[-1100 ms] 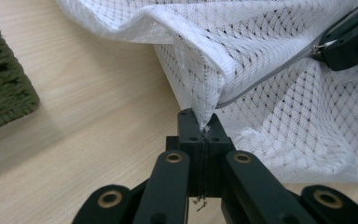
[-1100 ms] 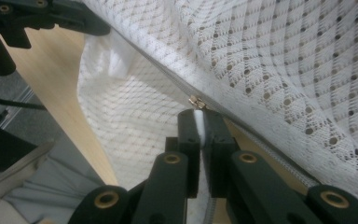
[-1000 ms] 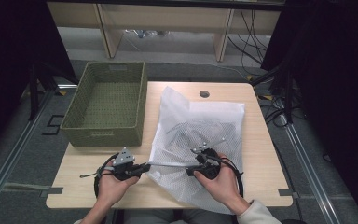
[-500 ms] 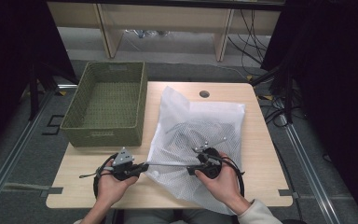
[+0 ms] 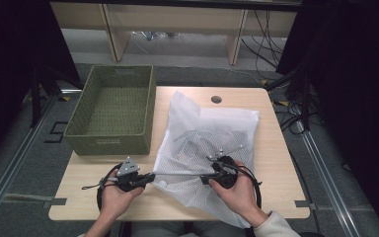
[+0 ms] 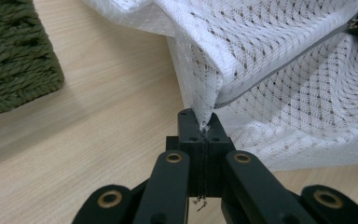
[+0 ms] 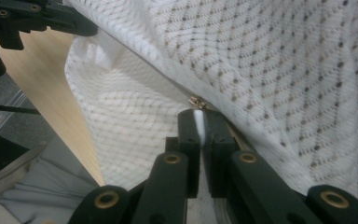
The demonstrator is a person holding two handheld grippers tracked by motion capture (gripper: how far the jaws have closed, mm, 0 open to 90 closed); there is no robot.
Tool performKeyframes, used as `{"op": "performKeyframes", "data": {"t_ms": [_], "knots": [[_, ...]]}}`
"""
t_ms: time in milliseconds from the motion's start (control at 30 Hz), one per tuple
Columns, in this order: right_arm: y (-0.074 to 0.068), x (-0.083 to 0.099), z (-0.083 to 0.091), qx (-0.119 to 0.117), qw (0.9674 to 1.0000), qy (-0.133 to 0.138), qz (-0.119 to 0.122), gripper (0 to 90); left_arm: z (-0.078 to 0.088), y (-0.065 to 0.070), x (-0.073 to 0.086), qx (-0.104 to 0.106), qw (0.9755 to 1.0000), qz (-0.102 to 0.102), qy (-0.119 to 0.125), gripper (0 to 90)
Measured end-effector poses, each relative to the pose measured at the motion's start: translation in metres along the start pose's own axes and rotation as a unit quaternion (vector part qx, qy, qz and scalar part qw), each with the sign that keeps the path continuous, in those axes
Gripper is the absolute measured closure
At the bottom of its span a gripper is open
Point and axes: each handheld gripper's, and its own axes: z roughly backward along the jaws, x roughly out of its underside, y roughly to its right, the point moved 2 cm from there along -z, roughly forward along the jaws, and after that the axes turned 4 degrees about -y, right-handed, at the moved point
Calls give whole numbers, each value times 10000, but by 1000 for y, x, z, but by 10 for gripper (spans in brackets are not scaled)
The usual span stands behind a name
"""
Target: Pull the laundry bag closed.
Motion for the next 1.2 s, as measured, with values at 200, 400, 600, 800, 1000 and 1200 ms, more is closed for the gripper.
{"op": "performKeyframes", "data": {"t_ms": [200, 400, 600, 800, 1000, 1200], "knots": [[0, 2, 0, 0, 10000, 1, -15, 880, 1, -2, 2, -17, 10000, 16, -9, 893], [3, 3, 3, 42, 10000, -6, -89, 880, -1, -3, 5, -36, 9998, 167, 31, 893], [3, 8, 6, 21, 10000, 32, -80, 880, -1, -6, 6, -106, 9999, 66, -29, 893], [6, 11, 7, 66, 9998, 141, -113, 880, -2, -5, 7, -99, 9999, 136, -10, 893], [8, 12, 8, 104, 9998, 116, -78, 880, -2, -5, 7, -96, 9996, 260, 32, 893], [8, 16, 11, 114, 9998, 129, -128, 880, -2, -5, 7, -125, 9995, 291, 31, 893]]}}
